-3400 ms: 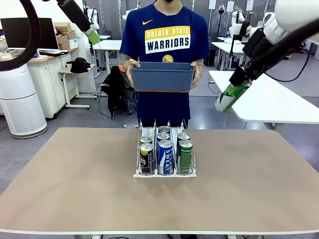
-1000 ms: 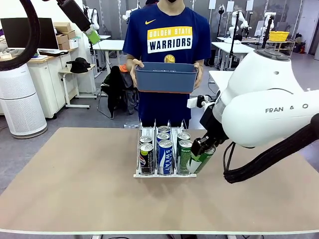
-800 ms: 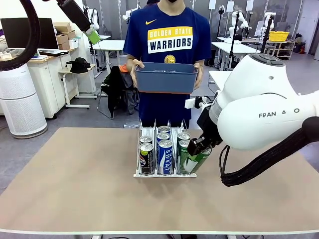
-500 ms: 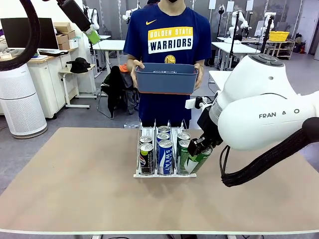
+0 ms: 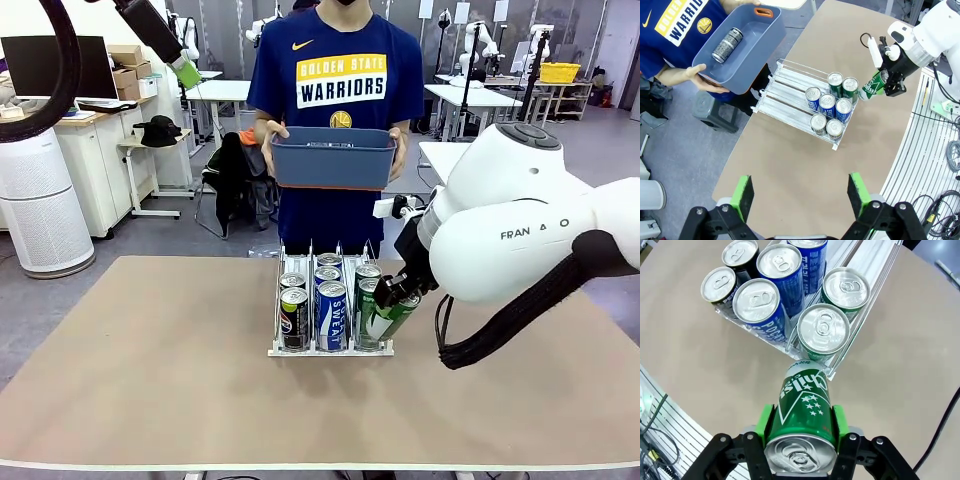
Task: Fill the beverage cans into the dispenser.
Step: Place the picked Sprite in the line of the Automatic Can Dispenser with the same cans.
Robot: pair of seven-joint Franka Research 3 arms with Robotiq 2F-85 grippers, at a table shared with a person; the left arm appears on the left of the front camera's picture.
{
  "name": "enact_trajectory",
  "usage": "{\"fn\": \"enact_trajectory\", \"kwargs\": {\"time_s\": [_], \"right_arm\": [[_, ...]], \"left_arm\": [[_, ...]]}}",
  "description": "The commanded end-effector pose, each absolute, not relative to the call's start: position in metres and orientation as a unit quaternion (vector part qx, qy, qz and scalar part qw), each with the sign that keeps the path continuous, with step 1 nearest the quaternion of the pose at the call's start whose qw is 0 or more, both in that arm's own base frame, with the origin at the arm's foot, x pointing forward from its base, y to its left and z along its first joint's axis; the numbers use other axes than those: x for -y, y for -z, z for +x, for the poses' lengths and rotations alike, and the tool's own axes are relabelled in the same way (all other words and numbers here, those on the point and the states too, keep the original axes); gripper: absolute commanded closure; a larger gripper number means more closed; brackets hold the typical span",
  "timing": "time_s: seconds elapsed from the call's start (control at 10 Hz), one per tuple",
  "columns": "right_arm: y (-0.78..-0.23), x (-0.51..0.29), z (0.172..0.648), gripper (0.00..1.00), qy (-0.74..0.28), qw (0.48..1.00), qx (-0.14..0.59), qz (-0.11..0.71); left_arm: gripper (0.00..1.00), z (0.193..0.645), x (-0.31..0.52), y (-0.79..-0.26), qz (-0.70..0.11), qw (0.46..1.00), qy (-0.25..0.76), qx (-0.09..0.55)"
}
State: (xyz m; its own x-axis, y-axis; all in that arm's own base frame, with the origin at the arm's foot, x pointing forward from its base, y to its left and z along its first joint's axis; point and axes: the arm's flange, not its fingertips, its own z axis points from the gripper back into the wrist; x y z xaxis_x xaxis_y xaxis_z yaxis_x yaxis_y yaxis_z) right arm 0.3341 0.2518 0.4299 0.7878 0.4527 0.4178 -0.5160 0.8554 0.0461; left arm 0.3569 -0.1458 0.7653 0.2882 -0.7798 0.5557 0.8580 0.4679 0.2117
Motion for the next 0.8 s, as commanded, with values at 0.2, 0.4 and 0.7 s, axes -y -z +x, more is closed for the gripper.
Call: {"fn": "enact_trajectory", "kwargs": {"time_s": [0.2,0.4,0.7], "right_arm": [[-0.428,-0.258,0.356,0.42,-0.251,0.935,0.233,0.088],[-0.429,-0.26,0.365,0.42,-0.249,0.932,0.247,0.091],[-0.429,-0.261,0.384,0.42,-0.247,0.93,0.258,0.093]], "left_arm": [[0.0,0.356,0.144,-0.765,-0.065,0.8,0.513,0.303],[0.0,0.356,0.144,-0.765,-0.065,0.8,0.513,0.303],[0.0,0.356,0.144,-0.765,-0.065,0.8,0.513,0.303]]}}
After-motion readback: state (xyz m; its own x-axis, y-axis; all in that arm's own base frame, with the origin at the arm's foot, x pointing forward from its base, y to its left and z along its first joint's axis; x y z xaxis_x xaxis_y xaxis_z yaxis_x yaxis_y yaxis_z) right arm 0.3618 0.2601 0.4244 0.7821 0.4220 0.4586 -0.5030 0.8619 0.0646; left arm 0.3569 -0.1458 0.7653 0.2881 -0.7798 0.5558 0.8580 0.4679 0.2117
